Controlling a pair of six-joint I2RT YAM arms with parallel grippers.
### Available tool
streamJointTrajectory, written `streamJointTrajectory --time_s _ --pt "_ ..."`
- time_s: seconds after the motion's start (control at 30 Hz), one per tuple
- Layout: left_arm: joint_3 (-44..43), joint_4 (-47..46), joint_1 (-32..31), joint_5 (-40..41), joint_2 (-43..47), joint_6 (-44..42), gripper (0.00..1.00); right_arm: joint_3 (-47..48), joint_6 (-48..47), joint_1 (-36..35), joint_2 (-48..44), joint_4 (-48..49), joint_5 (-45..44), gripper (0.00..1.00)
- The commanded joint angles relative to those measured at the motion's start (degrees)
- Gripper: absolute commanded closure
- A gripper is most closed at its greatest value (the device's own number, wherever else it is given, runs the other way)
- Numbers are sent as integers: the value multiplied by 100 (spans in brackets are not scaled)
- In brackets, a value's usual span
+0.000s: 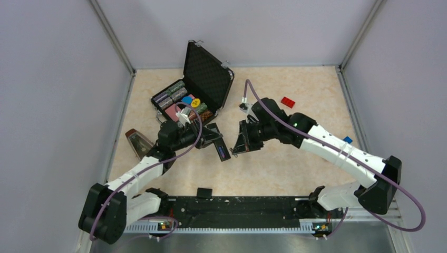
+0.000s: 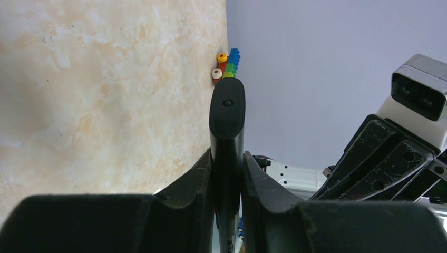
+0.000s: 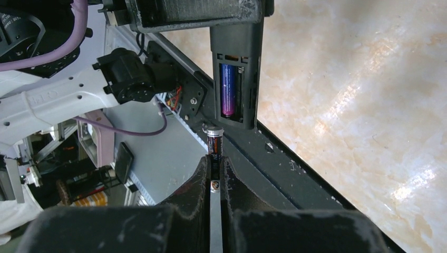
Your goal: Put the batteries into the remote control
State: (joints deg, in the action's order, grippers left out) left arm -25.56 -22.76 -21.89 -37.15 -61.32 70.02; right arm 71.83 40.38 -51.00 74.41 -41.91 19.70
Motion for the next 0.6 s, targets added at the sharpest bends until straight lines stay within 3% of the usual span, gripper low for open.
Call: streamJointTrajectory --time_s 0.0,0.57 --pt "137 -840 -75 271 67 420 100 466 4 -39 92 -330 2 100" --pt "131 -958 -201 311 -65 495 100 618 46 -47 541 -608 -179 100"
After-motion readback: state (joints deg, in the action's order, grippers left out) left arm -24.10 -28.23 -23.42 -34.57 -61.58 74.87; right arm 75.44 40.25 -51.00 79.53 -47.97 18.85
